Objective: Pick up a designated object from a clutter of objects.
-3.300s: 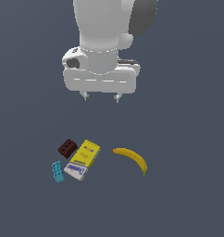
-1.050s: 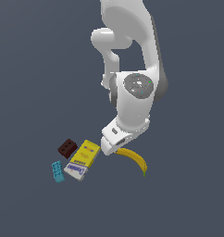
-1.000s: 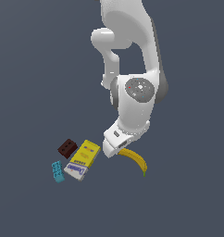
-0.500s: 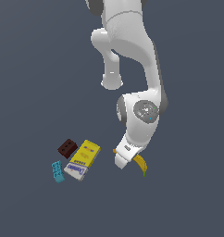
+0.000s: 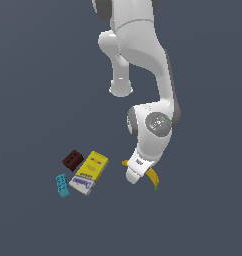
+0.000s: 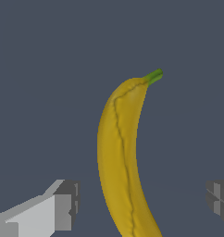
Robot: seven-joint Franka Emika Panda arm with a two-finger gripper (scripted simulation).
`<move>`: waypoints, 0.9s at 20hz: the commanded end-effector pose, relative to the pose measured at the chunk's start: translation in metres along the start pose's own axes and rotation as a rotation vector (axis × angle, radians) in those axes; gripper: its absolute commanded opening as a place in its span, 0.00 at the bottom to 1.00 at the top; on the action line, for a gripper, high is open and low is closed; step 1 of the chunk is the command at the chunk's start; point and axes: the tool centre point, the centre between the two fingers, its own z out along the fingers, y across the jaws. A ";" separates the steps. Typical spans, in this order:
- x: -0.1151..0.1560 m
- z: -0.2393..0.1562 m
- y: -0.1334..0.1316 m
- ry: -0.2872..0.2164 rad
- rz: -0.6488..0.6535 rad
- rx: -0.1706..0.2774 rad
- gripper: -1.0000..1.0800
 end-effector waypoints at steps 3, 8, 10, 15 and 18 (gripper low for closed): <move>0.000 0.016 -0.001 0.000 -0.002 0.000 0.96; -0.001 0.041 -0.001 0.000 -0.004 0.000 0.96; 0.000 0.046 -0.001 0.000 -0.005 0.000 0.96; 0.001 0.048 0.000 0.000 -0.005 0.000 0.00; 0.001 0.048 0.000 0.000 -0.005 0.000 0.00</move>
